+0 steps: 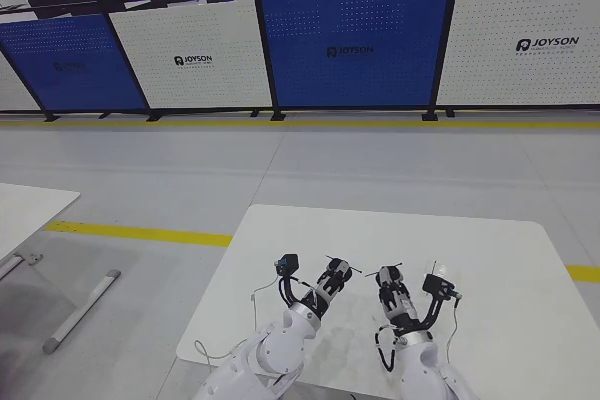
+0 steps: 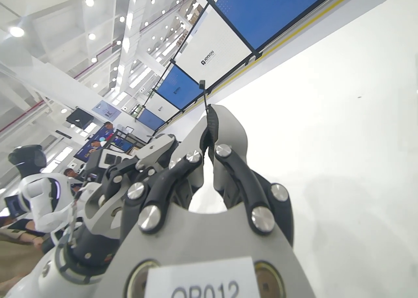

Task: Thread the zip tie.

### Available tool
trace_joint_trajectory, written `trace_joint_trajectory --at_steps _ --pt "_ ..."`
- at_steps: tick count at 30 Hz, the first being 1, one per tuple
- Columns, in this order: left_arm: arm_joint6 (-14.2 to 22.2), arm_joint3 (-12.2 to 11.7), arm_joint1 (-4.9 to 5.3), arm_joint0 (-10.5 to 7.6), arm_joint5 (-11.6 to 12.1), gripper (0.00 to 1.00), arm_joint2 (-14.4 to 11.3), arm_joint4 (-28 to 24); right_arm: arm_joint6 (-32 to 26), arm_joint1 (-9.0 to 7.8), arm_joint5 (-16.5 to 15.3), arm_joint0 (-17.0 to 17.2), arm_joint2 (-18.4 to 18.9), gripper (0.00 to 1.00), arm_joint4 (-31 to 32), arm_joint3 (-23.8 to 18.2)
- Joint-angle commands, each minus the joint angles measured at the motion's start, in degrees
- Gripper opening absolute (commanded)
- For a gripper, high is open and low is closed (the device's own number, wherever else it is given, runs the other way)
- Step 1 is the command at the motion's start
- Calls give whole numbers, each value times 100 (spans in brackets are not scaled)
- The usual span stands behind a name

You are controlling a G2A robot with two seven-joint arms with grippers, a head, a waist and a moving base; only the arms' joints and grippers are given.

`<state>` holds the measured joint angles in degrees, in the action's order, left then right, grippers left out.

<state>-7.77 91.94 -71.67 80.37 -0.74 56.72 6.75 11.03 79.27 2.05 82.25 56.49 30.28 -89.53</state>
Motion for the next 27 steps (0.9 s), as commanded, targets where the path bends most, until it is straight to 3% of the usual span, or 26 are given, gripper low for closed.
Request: trace_joint_trajectory --at_steps 1,16,27 --pt "0 0 0 0 0 0 0 0 -1 0 -3 -2 2 0 -2 3" --pt "0 0 0 0 0 0 0 0 8 13 -55 98 170 0 27 -145" --pt "0 0 0 0 0 0 0 0 -120 88 24 -83 78 0 94 74"
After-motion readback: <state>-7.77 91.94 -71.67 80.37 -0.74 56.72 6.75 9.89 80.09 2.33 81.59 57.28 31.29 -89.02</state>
